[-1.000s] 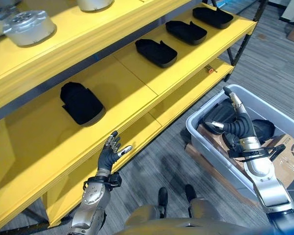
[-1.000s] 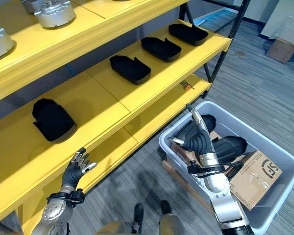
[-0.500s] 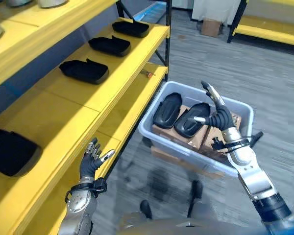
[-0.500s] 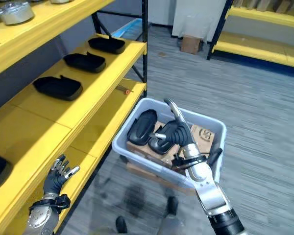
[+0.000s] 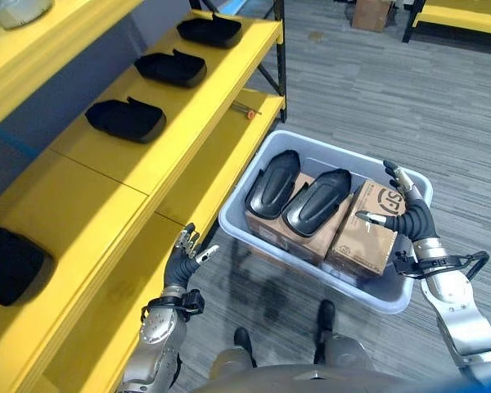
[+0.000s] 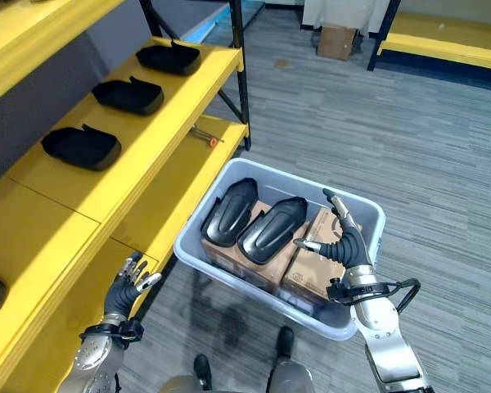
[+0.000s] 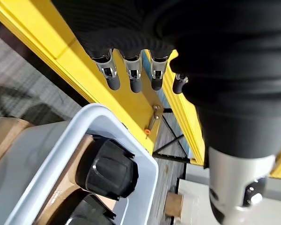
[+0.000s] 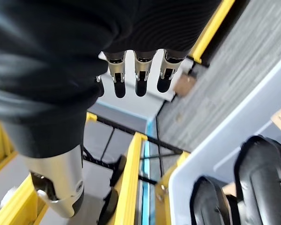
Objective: Move parts from the plastic box to the shelf.
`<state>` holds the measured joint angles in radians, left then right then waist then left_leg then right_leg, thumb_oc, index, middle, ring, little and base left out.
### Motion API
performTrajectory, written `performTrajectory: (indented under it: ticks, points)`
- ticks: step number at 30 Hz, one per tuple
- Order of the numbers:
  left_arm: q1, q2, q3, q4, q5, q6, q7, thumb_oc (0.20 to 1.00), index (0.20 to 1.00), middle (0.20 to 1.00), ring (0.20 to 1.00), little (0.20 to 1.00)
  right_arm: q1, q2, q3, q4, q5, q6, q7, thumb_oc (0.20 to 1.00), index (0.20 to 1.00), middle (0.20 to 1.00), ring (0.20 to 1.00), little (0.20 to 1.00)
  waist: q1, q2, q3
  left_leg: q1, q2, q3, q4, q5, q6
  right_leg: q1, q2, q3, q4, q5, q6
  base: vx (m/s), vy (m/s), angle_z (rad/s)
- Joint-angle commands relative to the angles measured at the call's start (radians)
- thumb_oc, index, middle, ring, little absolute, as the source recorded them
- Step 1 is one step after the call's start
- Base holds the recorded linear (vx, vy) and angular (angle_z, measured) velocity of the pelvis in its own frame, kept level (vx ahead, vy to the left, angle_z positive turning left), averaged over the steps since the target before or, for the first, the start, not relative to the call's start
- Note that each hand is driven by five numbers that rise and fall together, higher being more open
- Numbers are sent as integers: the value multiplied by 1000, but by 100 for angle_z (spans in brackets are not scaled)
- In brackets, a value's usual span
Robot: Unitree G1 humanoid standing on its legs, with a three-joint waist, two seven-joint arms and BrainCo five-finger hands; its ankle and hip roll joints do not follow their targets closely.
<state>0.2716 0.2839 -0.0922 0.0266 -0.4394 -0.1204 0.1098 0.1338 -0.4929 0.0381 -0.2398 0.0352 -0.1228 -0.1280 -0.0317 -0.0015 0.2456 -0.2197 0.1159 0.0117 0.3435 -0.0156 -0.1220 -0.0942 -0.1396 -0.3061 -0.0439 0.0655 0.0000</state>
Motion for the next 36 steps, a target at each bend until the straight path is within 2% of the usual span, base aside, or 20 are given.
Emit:
performTrajectory:
  ticks: [1,2,3,4,5,6,7,8,13,14,16,22,23,27,32,36]
  points:
    - [45,41,27,-85,13,-41,-18,1000,1000,1000,1000,1000,-17,-23,-32,-39,59,-53,-7,1000,1000,1000,1000,1000,2,-8,-36,57,64,34,-269,83,34,9,-29,62,60,-68,92,160,192,-7]
    - [39,44,20,-83,17,-42,-12,1000,1000,1000,1000,1000,-27,-19,-28,-23,69,-52,-17,1000,1000,1000,1000,1000,9,-12,-32,36,109,27,-314,139,24,9,-39,73,64,-71,99,170,249,-7]
    - [28,42,14,-75,20,-42,-2,1000,1000,1000,1000,1000,-43,-8,-14,-7,82,-54,-29,1000,1000,1000,1000,1000,26,-13,-28,9,125,-20,-361,164,18,12,-48,92,64,-78,111,213,358,-35]
    - [22,35,12,-61,21,-47,8,1000,1000,1000,1000,1000,-51,6,1,-4,107,-51,-22,1000,1000,1000,1000,1000,35,9,-29,31,122,-62,-408,188,-17,18,-36,130,58,-79,122,256,525,-97]
    - [25,27,15,-56,29,-56,1,1000,1000,1000,1000,1000,-34,22,8,-8,138,-47,12,1000,1000,1000,1000,1000,29,22,-33,62,115,-8,-384,142,-10,20,-47,164,60,-69,137,200,780,-186]
    - [-10,60,20,-58,28,-61,4,1000,1000,1000,1000,1000,-52,54,40,9,175,-32,25,1000,1000,1000,1000,1000,22,-1,-9,57,69,48,-308,64,24,-3,-107,202,53,-11,173,46,745,-229]
    - [-20,88,33,-65,37,-67,16,1000,1000,1000,1000,1000,-74,67,58,9,193,-33,30,1000,1000,1000,1000,1000,27,-21,4,54,52,101,-271,32,37,-30,-128,230,38,17,188,-59,563,-204]
    - [-30,99,39,-65,38,-69,23,1000,1000,1000,1000,1000,-84,72,64,12,199,-31,27,1000,1000,1000,1000,1000,27,-30,9,48,45,119,-252,18,44,-38,-140,237,32,32,195,-73,254,-162]
    - [-60,103,34,-50,32,-66,55,1000,1000,1000,1000,1000,-101,91,81,8,222,-30,21,1000,1000,1000,1000,1000,20,-57,13,29,33,153,-200,-20,56,-60,-153,247,11,60,197,9,85,-36]
    - [-75,103,19,-49,33,-61,57,1000,1000,1000,1000,1000,-109,98,96,6,249,-28,22,1000,1000,1000,1000,1000,9,-66,14,26,38,170,-184,-28,56,-75,-153,256,16,67,201,39,25,-6]
    - [-80,104,14,-51,35,-59,56,1000,1000,1000,1000,1000,-109,99,100,4,255,-27,22,1000,1000,1000,1000,1000,6,-66,15,25,40,172,-181,-29,55,-79,-151,260,19,66,200,47,-2,-27]
    - [-107,112,-21,-70,33,-58,52,1000,1000,1000,1000,1000,-125,112,126,1,319,-30,10,1000,1000,1000,1000,1000,-22,-50,23,41,54,196,-210,-20,42,-115,-137,280,26,63,197,43,-33,-20]
    - [-129,114,-29,-87,28,-61,56,1000,1000,1000,1000,1000,-160,121,155,10,363,-28,6,1000,1000,1000,1000,1000,-35,-34,23,49,61,214,-249,-2,35,-151,-127,298,25,69,195,30,-45,-30]
    - [-150,116,-35,-94,22,-67,68,1000,1000,1000,1000,1000,-206,129,190,24,402,-28,-12,1000,1000,1000,1000,1000,-39,-20,29,41,66,227,-266,10,28,-186,-120,307,31,71,195,21,-57,-24]
    - [-200,102,-51,-83,4,-74,112,1000,1000,1000,1000,1000,-299,160,260,65,452,-21,-55,1000,1000,1000,1000,1000,-40,12,50,20,69,237,-290,29,18,-237,-111,313,40,72,191,29,-62,-12]
    - [-258,88,-81,-51,-2,-73,137,1000,1000,1000,1000,1000,-386,206,319,137,530,-22,-86,1000,1000,1000,1000,1000,-36,29,68,-2,68,246,-290,33,13,-274,-105,323,53,73,188,25,-46,-7]
